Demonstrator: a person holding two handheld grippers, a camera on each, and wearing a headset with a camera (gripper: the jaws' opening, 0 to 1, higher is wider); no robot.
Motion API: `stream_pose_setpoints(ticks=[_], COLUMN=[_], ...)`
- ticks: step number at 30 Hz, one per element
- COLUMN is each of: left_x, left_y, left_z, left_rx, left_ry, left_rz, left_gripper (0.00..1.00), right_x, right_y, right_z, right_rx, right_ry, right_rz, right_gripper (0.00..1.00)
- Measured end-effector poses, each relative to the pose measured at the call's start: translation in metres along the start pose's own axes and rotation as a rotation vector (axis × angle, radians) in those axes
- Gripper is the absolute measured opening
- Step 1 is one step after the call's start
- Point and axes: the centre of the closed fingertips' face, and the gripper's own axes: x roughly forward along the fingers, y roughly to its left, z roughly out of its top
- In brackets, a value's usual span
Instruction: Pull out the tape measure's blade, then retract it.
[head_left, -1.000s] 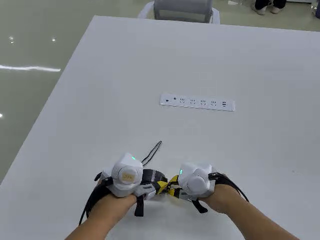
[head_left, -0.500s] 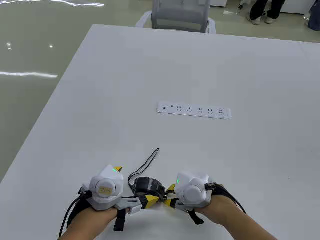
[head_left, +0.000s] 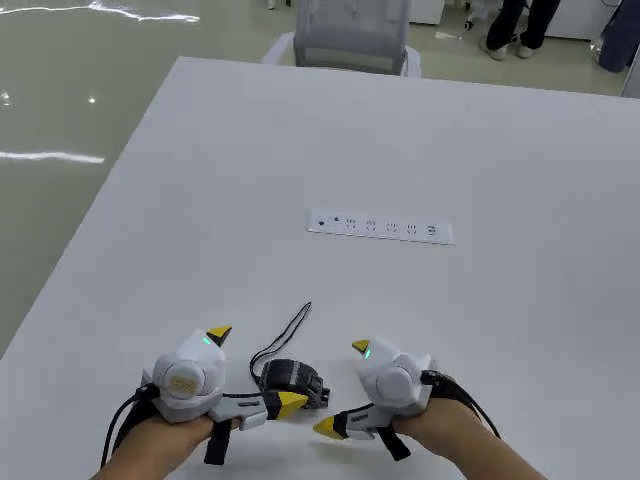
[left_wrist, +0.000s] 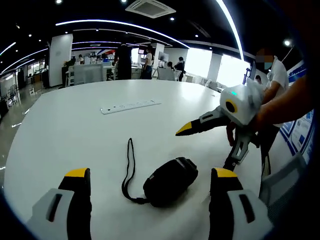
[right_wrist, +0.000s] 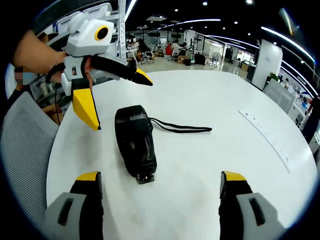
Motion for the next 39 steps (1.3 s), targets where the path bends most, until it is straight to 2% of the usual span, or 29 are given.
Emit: stream_pose_setpoints(ticks=[3, 7, 11, 14, 20, 21, 24, 27, 37, 39], left_x=[-0.009, -0.024, -0.037, -0.047, -0.068, -0.071, -0.078, -0.088, -0.119, -0.129], left_y=[0.005, 0.014, 0.017, 0.021, 0.026, 0.025, 0.025, 0.027, 0.028, 0.032], left_z=[0.004, 0.002, 0.003, 0.001, 0.003, 0.002, -0.002, -0.007, -0.028, -0.035], left_rx=[0.006, -0.010, 0.000, 0.009, 0.014, 0.014, 0.015, 0.008, -0.018, -0.032], left_ry=[-0.023, -0.021, -0.038, -0.044, -0.083, -0.084, -0.073, -0.075, -0.063, -0.066], left_rz=[0.000, 0.006, -0.001, 0.001, 0.005, 0.004, 0.004, 0.011, 0.038, 0.048], left_gripper=[0.99, 0.99, 0.99, 0.99, 0.99, 0.99, 0.99, 0.99, 0.99, 0.99], right_x=[-0.008, -0.025, -0.044, -0.056, -0.082, -0.085, -0.100, -0.113, -0.145, -0.154], right_y=[-0.005, -0.008, -0.009, -0.007, -0.006, -0.005, -0.006, -0.004, -0.001, -0.002], right_z=[-0.007, -0.016, -0.020, -0.029, -0.047, -0.048, -0.049, -0.055, -0.075, -0.079], right_rx=[0.020, 0.049, 0.094, 0.134, 0.190, 0.201, 0.165, 0.216, 0.260, 0.271], right_ry=[0.005, 0.001, -0.023, -0.037, -0.058, -0.064, -0.095, -0.118, -0.128, -0.133], right_rz=[-0.014, -0.045, -0.077, -0.099, -0.161, -0.168, -0.209, -0.237, -0.299, -0.319], right_gripper=[1.00, 1.00, 1.00, 1.00, 1.00, 1.00, 1.00, 1.00, 1.00, 1.00])
